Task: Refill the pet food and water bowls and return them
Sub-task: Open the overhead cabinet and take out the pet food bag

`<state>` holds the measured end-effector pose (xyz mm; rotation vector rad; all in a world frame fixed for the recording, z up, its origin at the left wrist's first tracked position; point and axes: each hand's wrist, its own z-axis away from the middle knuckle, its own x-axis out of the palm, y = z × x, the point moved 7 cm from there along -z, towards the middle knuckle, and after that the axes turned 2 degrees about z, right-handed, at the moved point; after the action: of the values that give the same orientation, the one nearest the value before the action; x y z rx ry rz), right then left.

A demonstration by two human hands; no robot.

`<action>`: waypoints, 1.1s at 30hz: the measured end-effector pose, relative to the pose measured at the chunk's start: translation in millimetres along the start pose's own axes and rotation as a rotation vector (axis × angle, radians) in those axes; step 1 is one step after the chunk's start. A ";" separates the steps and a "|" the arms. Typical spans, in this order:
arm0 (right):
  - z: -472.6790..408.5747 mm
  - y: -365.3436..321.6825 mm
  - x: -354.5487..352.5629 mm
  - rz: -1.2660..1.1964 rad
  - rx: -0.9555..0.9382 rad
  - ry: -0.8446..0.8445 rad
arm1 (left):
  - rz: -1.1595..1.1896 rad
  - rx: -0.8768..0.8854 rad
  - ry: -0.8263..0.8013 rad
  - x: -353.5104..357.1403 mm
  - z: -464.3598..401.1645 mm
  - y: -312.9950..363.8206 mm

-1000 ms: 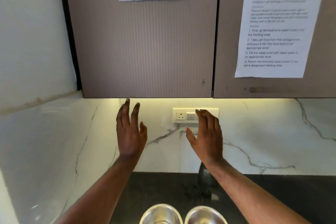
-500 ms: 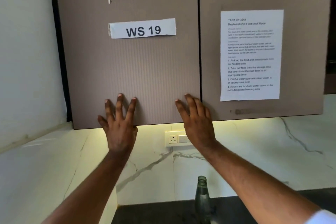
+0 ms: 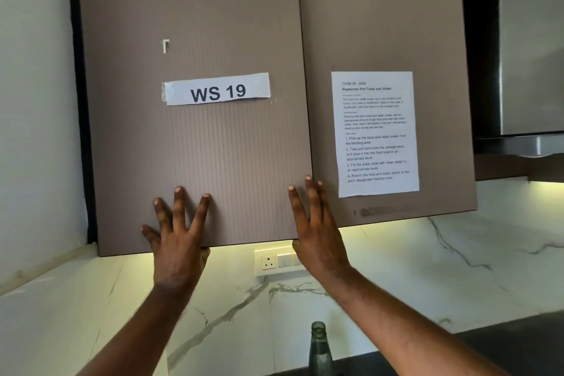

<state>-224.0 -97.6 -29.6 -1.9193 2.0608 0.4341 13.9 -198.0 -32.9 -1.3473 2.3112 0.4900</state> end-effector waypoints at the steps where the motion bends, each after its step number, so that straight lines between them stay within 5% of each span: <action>1: 1.7 1.7 -6.7 -0.080 0.008 -0.014 | 0.015 0.001 -0.003 -2.8 2.0 0.9; 4: 1.0 3.2 -31.2 -0.306 -0.011 -0.029 | 0.040 -0.010 -0.014 -12.3 6.7 5.0; 8: -5.5 12.0 -67.0 -0.554 0.221 0.033 | 0.068 -0.032 -0.022 -26.0 15.8 10.1; 15: -1.4 -0.2 -100.8 -0.486 0.388 0.046 | 0.155 0.061 -0.111 -67.5 24.8 17.1; 28: 34.4 -99.7 -213.0 -0.645 0.187 0.066 | 0.574 0.334 -0.002 -245.5 82.7 102.5; 33: 37.6 -150.0 -241.0 -0.683 0.095 0.044 | 0.640 0.233 -0.097 -274.7 120.5 71.9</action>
<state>-57.4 127.1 31.5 -2.4089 1.2842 0.1266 93.8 96.2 13.6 -0.4474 2.5893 0.4379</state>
